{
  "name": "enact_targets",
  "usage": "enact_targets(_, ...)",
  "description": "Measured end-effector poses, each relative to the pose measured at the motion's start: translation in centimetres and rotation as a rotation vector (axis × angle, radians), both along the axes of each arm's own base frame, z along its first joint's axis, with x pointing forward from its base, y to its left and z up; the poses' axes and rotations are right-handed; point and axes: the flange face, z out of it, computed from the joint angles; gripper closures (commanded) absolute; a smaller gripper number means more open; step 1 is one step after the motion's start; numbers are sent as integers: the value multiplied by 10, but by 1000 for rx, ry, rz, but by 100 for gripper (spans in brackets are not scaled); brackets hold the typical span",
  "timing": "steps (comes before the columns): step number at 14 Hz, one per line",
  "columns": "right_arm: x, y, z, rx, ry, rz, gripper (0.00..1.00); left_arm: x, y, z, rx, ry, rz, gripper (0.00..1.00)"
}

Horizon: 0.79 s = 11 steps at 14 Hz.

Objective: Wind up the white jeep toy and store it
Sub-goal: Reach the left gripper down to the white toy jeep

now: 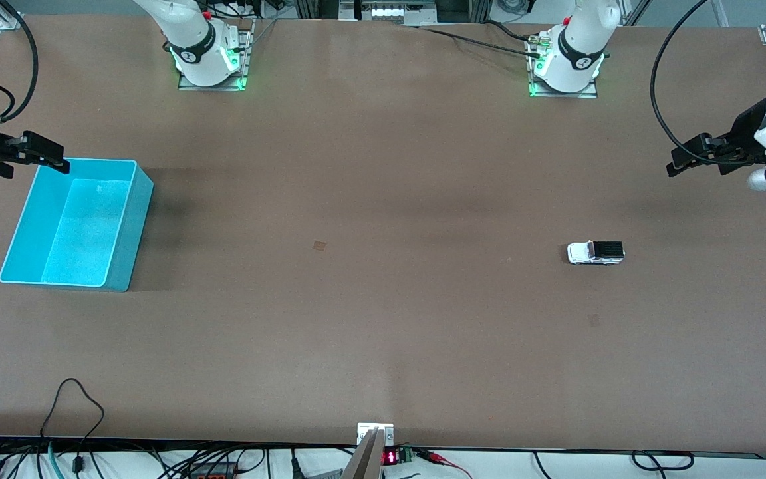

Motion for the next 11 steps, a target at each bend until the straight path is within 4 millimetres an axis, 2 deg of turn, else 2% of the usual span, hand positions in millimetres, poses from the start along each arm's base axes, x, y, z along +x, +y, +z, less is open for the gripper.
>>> enact_targets(7, 0, 0, 0, 0, -1, 0, 0, -2, 0, -1, 0, 2, 0, 0)
enact_targets(9, 0, 0, 0, 0, -1, 0, 0, 0, -1, -13, -1, 27, -2, 0)
enact_targets(11, 0, 0, 0, 0, -2, 0, 0, 8, -3, -41, -3, 72, -7, 0)
